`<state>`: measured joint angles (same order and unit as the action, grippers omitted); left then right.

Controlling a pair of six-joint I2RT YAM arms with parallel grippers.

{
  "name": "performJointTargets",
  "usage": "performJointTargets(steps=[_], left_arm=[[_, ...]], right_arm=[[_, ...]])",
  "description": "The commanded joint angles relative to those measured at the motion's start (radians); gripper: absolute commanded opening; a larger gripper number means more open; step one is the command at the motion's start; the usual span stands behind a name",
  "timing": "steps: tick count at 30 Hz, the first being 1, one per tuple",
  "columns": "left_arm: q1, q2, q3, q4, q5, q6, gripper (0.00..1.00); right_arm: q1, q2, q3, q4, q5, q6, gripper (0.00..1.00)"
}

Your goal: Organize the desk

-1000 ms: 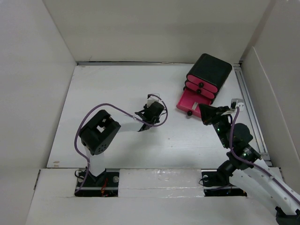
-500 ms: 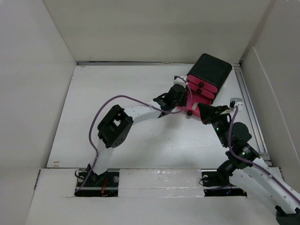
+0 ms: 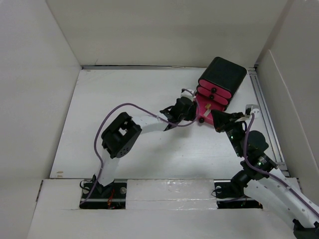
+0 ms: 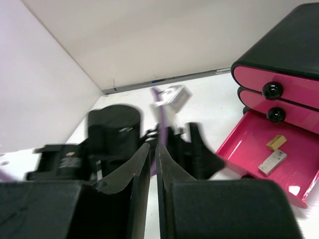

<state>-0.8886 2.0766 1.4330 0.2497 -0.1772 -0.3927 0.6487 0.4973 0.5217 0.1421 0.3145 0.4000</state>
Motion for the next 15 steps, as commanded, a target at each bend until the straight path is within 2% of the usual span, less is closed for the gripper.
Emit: performJointTargets(steps=[1,3,6,11,14,15], left_arm=[[-0.007,-0.203,-0.167,0.146,0.043,-0.024,0.42],[-0.03,-0.22,-0.204,0.157,0.074,-0.032,0.25],[-0.091,-0.167,-0.206,0.134,0.093,-0.02,0.23],[-0.128,-0.066,-0.131,0.091,0.073,-0.034,0.28],[-0.128,-0.003,-0.047,0.031,0.036,-0.032,0.42],[-0.128,-0.003,-0.046,0.031,0.036,-0.026,0.43]], right_arm=[[0.005,-0.006,0.003,0.036,0.0,0.008,0.15],[0.005,-0.008,0.001,0.04,0.0,0.007,0.15],[0.005,0.001,0.0,0.048,-0.008,0.007,0.15],[0.005,0.009,0.003,0.04,-0.008,0.008,0.15],[0.005,0.003,-0.003,0.043,0.009,0.01,0.16],[0.005,0.003,-0.003,0.048,0.009,0.011,0.16]])
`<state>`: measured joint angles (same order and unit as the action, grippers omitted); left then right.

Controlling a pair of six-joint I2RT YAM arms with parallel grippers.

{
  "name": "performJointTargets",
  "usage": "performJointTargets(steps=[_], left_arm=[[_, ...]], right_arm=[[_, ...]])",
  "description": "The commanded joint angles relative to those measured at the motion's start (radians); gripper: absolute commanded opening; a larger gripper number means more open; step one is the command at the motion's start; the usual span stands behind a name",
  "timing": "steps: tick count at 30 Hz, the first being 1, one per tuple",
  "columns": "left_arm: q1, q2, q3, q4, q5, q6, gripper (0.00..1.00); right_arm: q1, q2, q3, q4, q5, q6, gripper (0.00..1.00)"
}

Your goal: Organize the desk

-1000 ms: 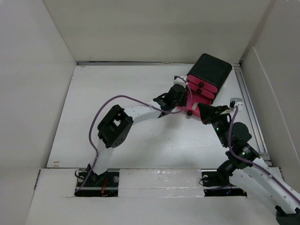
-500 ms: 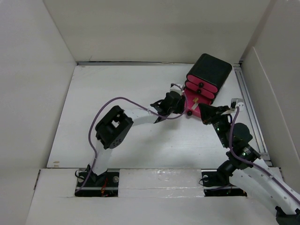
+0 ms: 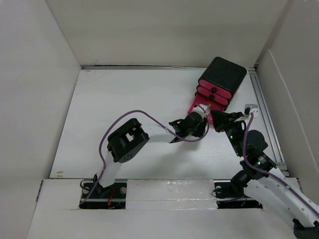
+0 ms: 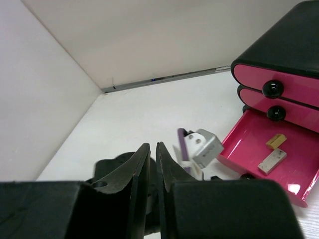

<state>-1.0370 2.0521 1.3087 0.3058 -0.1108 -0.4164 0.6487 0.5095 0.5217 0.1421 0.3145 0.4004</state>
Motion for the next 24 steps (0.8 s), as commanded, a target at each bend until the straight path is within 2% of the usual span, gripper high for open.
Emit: performJointTargets(steps=[1,8,17,22,24], left_arm=[[0.02,0.031,0.108,-0.045,-0.042,-0.001,0.43],[0.029,0.117,0.213,-0.12,-0.115,0.005,0.45],[0.038,0.172,0.279,-0.12,-0.141,0.039,0.45],[0.048,0.181,0.296,-0.119,-0.144,0.042,0.38],[0.048,0.18,0.3,-0.12,-0.145,0.047,0.29]], right_arm=[[0.005,-0.006,-0.003,0.047,0.005,0.009,0.16],[0.005,-0.014,0.0,0.039,0.002,0.011,0.27],[0.005,-0.02,-0.006,0.042,0.015,0.012,0.28],[0.005,-0.011,-0.003,0.045,-0.009,0.012,0.28],[0.005,-0.002,-0.006,0.051,0.003,0.015,0.27]])
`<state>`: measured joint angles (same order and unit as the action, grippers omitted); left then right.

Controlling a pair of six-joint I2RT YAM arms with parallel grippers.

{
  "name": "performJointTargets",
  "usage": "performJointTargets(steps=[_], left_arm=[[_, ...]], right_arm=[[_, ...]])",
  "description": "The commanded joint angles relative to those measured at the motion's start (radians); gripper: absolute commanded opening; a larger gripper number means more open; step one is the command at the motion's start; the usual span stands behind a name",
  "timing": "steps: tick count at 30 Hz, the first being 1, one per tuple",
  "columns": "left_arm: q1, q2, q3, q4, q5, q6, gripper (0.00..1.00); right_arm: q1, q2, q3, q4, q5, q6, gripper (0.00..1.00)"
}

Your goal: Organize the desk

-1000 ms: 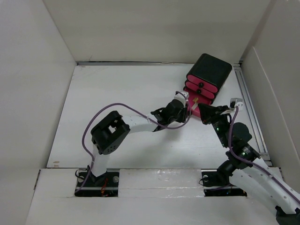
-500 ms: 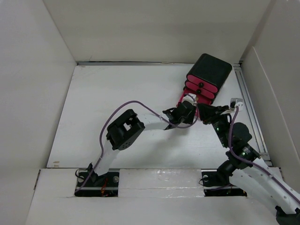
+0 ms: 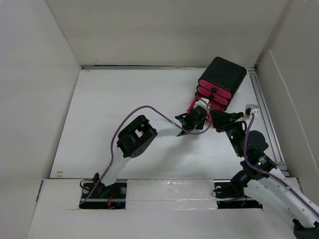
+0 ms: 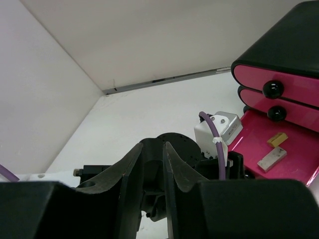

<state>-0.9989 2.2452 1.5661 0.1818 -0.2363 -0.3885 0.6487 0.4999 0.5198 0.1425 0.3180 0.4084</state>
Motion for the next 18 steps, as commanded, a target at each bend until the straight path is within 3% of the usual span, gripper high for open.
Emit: performJointTargets(steps=[1,10,18], left_arm=[[0.009,-0.013,0.046,0.002,-0.029,0.025,0.26],[0.009,-0.013,0.08,0.007,-0.029,0.048,0.07],[0.009,-0.013,0.118,0.018,-0.034,0.083,0.07]], right_arm=[[0.005,0.008,-0.004,0.051,-0.003,0.009,0.27],[0.005,0.005,0.0,0.048,-0.02,0.006,0.26],[0.005,0.003,-0.004,0.051,-0.005,0.01,0.26]])
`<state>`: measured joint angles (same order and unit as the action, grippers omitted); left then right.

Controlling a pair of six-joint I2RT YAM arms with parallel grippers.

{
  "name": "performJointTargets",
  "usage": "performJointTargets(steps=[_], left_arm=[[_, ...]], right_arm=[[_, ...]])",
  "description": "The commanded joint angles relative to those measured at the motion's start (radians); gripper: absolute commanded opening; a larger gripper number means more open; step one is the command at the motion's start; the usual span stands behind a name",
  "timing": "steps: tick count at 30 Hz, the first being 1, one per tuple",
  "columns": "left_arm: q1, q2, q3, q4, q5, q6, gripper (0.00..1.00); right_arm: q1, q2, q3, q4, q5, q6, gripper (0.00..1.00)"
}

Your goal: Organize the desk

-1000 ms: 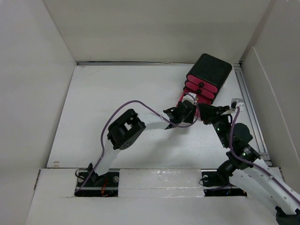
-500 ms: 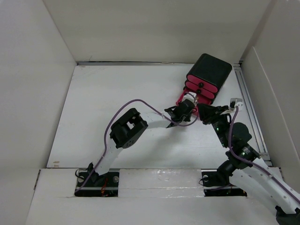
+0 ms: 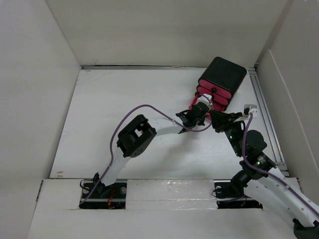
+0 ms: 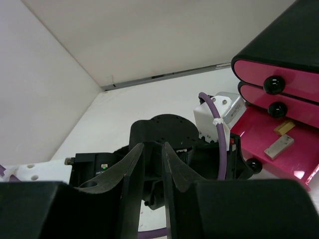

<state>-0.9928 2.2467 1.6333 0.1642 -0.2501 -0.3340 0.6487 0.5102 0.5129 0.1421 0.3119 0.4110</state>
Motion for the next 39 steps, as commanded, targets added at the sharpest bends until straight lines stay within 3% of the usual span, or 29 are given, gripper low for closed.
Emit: performJointTargets(steps=[1,7,13,14,16,17,19,31,39], left_arm=[[0.003,-0.01,0.074,0.022,-0.026,0.032,0.07],[0.023,0.047,0.151,-0.025,-0.014,0.035,0.06],[0.023,-0.045,0.018,0.018,0.003,0.012,0.09],[0.023,-0.058,-0.004,0.023,0.002,0.003,0.11],[0.023,-0.088,-0.067,0.061,0.02,0.001,0.3],[0.023,-0.09,-0.076,0.066,0.026,0.001,0.47],[0.023,-0.076,-0.066,0.051,0.032,0.007,0.53],[0.023,0.06,0.118,0.008,0.028,0.067,0.49],[0.052,0.093,0.154,0.003,0.069,0.058,0.34]], right_arm=[[0.005,-0.004,0.003,0.054,0.003,0.009,0.25],[0.005,-0.009,0.003,0.05,0.004,0.008,0.25],[0.005,-0.036,-0.007,0.048,0.018,0.011,0.25],[0.005,-0.036,-0.007,0.051,0.009,0.011,0.25],[0.005,-0.036,-0.002,0.048,0.004,0.008,0.24],[0.005,-0.035,-0.002,0.048,0.009,0.008,0.24],[0.005,-0.029,-0.005,0.05,0.015,0.011,0.24],[0.005,-0.015,0.001,0.048,0.007,0.011,0.24],[0.005,-0.019,0.001,0.047,0.003,0.009,0.24]])
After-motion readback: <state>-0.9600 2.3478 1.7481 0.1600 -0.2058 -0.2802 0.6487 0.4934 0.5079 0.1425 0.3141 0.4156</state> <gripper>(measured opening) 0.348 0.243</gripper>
